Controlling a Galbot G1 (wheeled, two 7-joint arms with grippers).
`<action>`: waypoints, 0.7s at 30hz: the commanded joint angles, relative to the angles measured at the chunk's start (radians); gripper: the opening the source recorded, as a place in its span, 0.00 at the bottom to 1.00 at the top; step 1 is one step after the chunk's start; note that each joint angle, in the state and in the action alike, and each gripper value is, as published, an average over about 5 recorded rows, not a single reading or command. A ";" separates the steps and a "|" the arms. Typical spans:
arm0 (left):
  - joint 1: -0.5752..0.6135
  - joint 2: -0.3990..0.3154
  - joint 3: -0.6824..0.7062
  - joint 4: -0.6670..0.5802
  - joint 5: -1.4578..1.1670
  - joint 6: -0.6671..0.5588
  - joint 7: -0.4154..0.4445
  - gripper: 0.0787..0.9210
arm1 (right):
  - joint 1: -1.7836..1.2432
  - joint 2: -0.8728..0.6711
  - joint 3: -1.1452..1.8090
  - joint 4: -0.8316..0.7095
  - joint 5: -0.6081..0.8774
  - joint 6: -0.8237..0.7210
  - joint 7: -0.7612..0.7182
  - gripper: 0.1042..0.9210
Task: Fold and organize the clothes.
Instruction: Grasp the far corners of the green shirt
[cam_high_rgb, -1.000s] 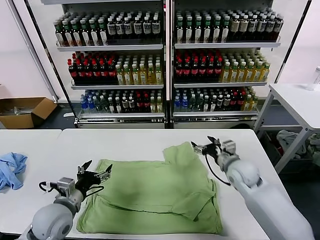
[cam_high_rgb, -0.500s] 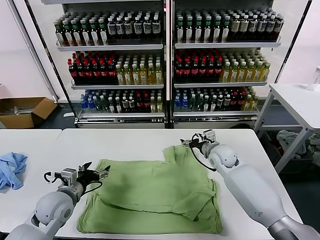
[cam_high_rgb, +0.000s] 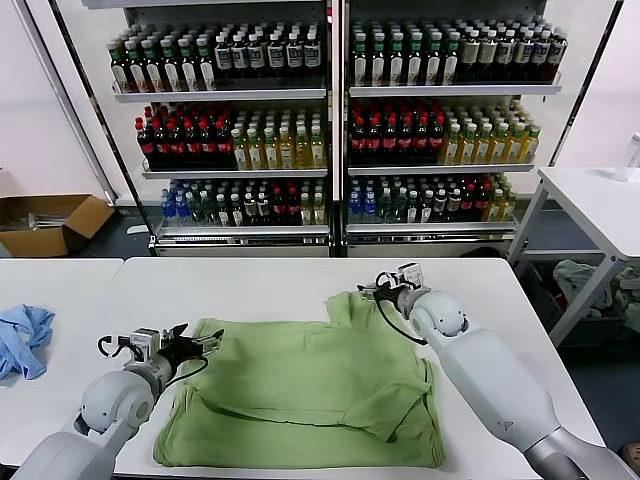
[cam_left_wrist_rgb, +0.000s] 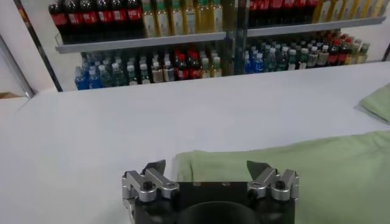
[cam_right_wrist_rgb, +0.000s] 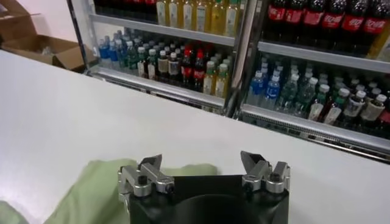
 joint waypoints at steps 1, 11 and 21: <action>-0.098 -0.015 0.026 0.130 -0.021 0.010 0.017 0.88 | -0.015 0.009 -0.001 -0.014 -0.010 -0.004 -0.004 0.88; -0.109 -0.023 0.022 0.188 -0.028 0.009 0.058 0.87 | -0.038 0.010 0.003 -0.009 -0.020 -0.004 -0.007 0.87; -0.080 -0.024 0.030 0.173 0.004 0.009 0.103 0.56 | -0.053 0.004 0.003 0.009 -0.029 -0.004 -0.011 0.55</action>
